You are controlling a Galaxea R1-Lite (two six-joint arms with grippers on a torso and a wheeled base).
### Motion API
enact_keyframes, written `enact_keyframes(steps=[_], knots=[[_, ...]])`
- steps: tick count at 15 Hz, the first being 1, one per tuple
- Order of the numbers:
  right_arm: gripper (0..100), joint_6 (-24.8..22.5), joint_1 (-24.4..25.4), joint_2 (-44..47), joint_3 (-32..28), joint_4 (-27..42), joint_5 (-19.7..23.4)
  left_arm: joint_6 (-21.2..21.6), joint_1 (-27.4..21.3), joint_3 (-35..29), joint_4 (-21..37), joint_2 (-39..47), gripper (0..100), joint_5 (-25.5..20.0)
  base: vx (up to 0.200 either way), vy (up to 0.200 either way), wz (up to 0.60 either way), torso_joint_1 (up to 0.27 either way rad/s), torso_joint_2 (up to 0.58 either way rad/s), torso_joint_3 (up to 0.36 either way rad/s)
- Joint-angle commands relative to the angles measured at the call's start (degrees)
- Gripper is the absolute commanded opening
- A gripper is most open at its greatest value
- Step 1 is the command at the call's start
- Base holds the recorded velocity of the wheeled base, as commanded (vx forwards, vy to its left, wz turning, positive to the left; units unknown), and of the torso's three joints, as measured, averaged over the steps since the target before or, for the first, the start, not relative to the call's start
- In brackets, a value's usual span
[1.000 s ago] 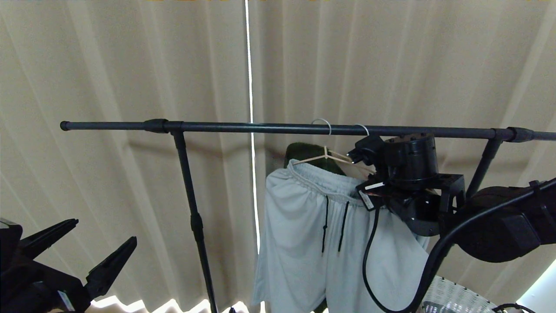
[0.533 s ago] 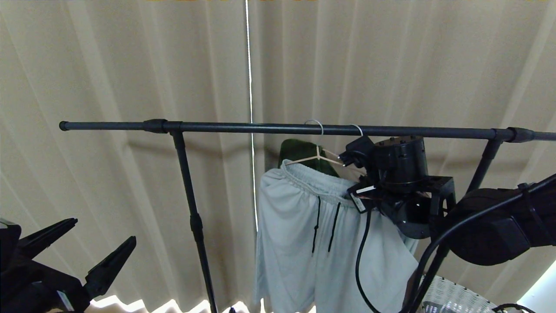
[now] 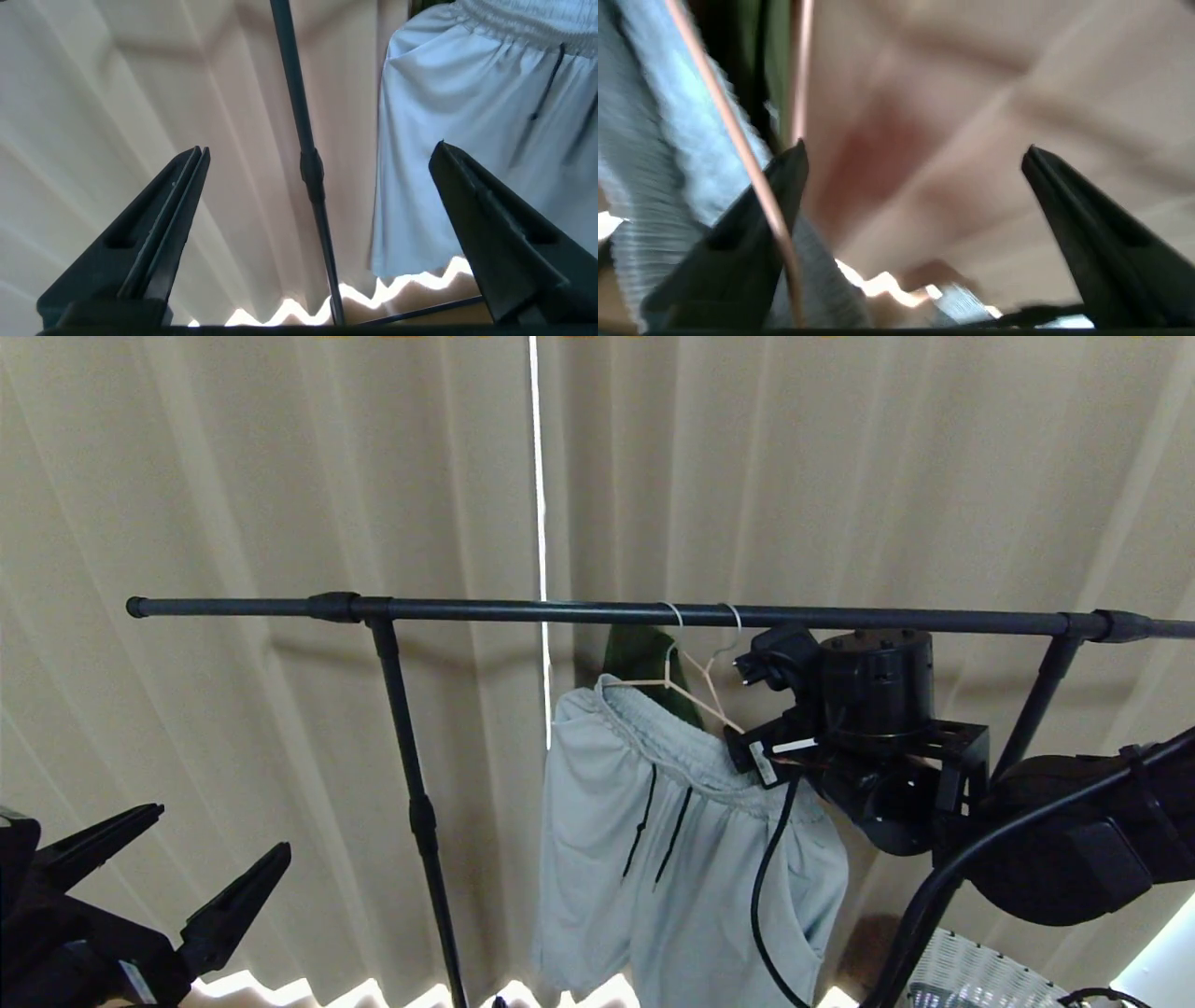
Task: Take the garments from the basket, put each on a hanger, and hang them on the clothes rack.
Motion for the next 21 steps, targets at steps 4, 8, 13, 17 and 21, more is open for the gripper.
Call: enact_keyframes(steps=[4,8,13,17,21], knots=[[100,0.4,0.0,-2.8,5.2,-4.3,3.8,0.1,0.0,0.0,0.0,0.0,100,0.0,0.0,0.0,0.0,0.0,0.0,0.0],[100,3.5,-0.1,-3.1,7.0,-7.0,7.9,0.0,0.0,0.0,0.0,0.1,100,0.0,0.0,0.0,0.0,0.0,0.0,0.0],[100,5.9,-0.1,-4.4,7.2,-7.9,16.0,0.0,0.0,0.0,0.0,0.1,100,0.0,0.0,0.0,0.0,0.0,0.0,0.0],[100,6.1,-0.1,-9.9,12.8,-11.8,16.3,0.1,0.1,0.0,0.0,-0.5,100,0.0,0.0,0.0,0.0,0.0,0.0,0.0],[100,6.3,-0.5,-22.2,22.2,-14.1,16.2,-0.1,0.2,-0.3,-0.1,-5.9,100,0.1,0.0,0.0,0.0,0.0,0.0,0.0]])
